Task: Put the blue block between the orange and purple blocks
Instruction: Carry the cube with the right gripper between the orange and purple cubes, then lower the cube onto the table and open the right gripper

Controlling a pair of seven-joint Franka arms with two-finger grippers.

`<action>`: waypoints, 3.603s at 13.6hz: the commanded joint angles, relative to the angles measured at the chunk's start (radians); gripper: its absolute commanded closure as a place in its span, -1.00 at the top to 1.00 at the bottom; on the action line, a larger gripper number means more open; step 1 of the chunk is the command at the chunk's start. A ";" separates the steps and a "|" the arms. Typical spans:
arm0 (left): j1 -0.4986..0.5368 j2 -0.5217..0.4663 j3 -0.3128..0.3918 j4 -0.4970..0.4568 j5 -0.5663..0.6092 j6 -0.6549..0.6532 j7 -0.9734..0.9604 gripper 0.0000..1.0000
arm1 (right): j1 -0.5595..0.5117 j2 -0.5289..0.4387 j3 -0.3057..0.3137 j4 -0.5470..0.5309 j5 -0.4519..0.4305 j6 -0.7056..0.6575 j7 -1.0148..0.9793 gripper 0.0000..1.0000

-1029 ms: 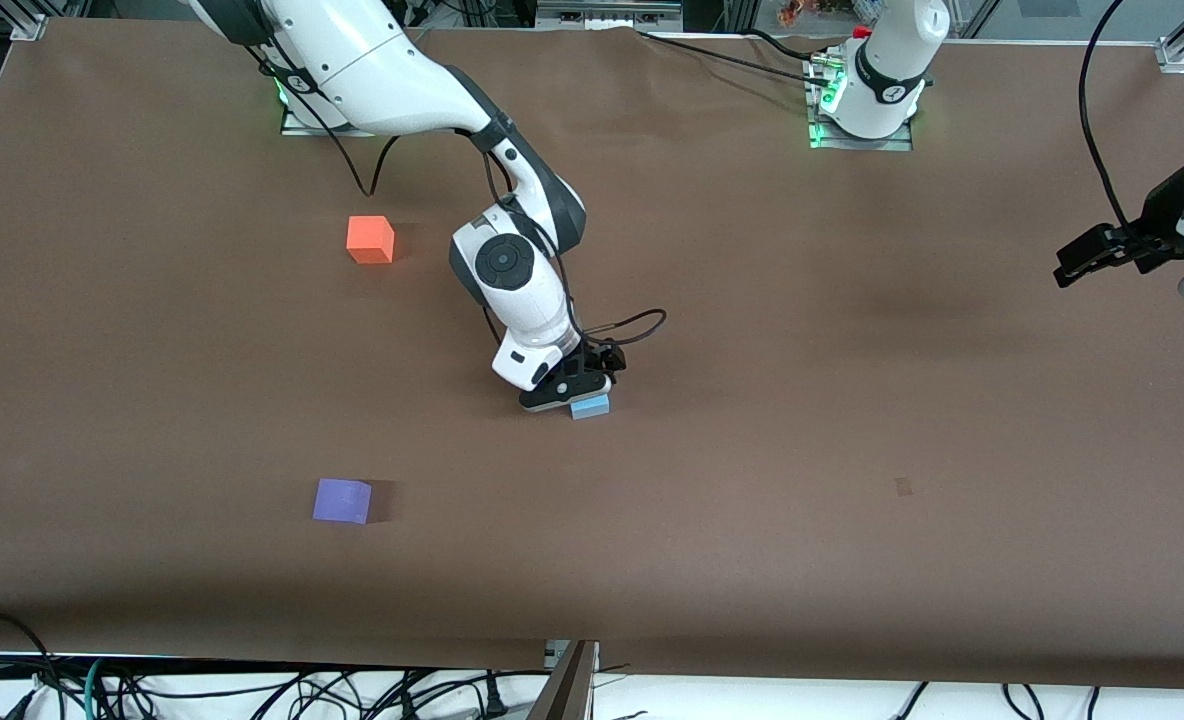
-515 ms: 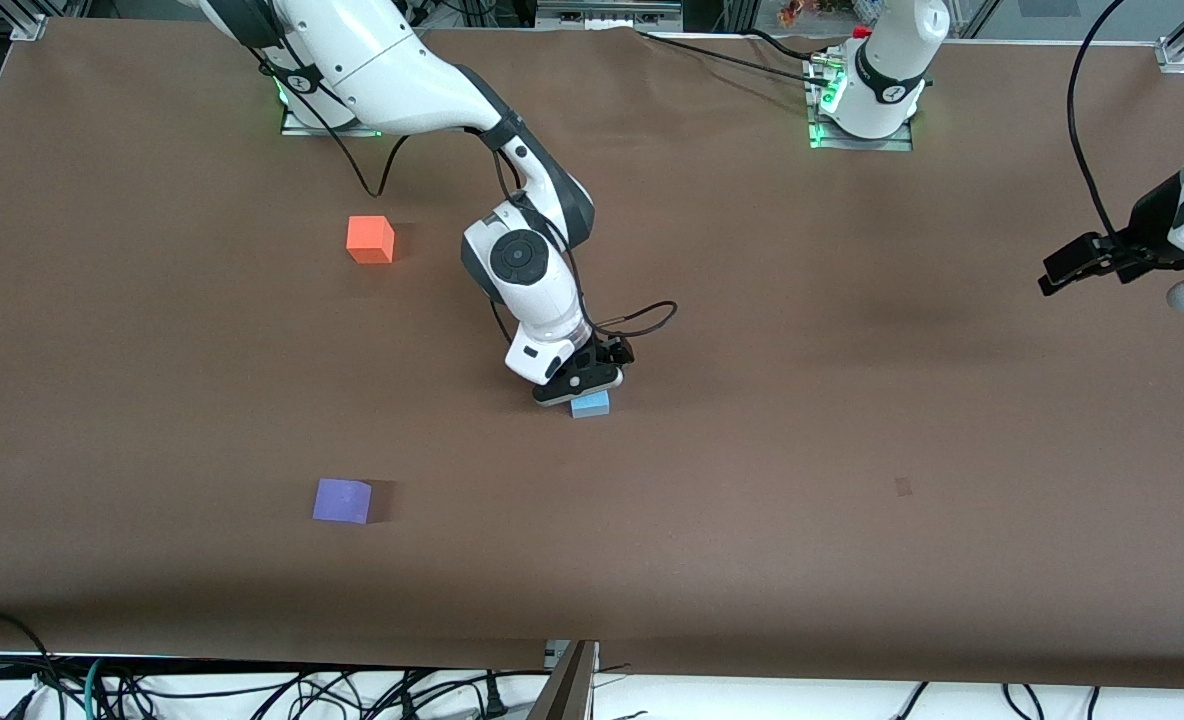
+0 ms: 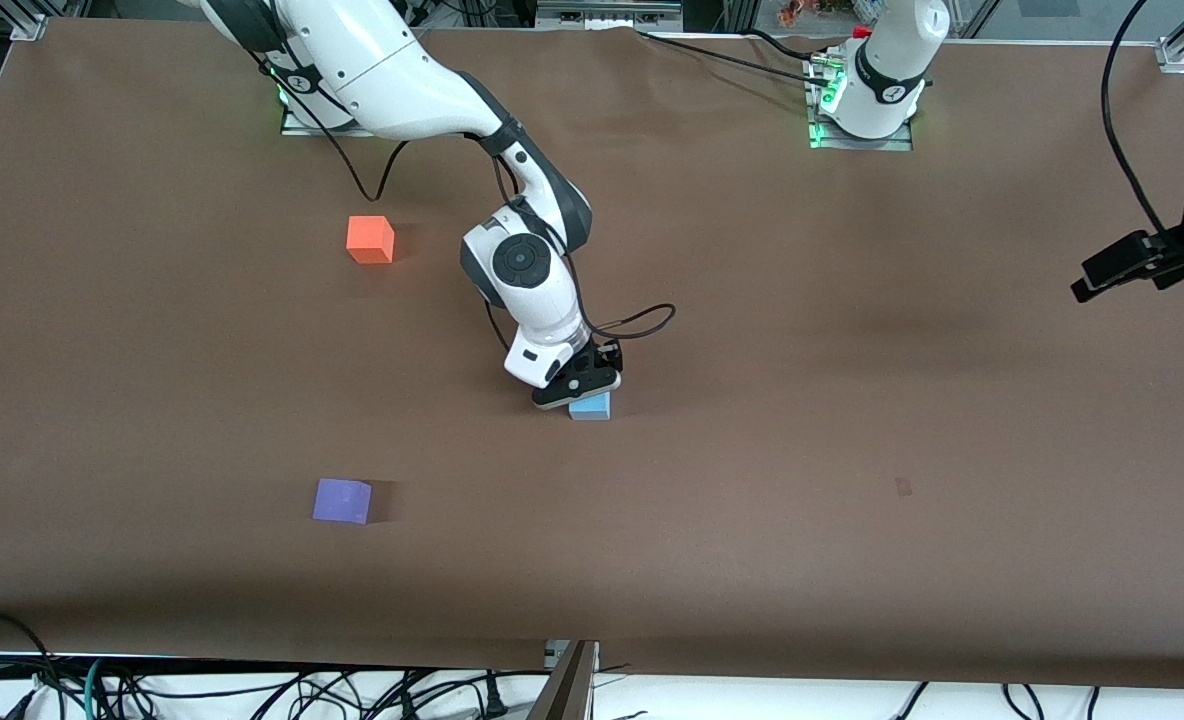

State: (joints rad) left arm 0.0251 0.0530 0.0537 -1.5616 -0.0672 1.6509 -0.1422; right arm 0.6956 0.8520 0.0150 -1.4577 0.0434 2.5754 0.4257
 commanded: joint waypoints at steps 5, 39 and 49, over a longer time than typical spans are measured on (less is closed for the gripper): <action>0.007 0.038 -0.005 0.044 -0.009 -0.014 0.013 1.00 | 0.002 -0.094 -0.139 0.150 -0.023 -0.401 0.004 -0.53; 0.009 0.038 -0.005 0.046 -0.013 -0.014 0.007 1.00 | -0.050 -0.452 -0.400 -0.742 0.298 0.039 -0.685 0.99; 0.009 0.038 -0.005 0.046 -0.014 -0.016 0.007 1.00 | -0.050 -0.485 -0.524 -0.330 0.286 -0.547 -0.673 0.99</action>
State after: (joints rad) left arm 0.0253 0.0756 0.0521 -1.5477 -0.0680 1.6509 -0.1421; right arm 0.6509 0.3648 -0.4822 -1.8692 0.3193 2.1405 -0.2272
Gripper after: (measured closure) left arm 0.000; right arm 0.000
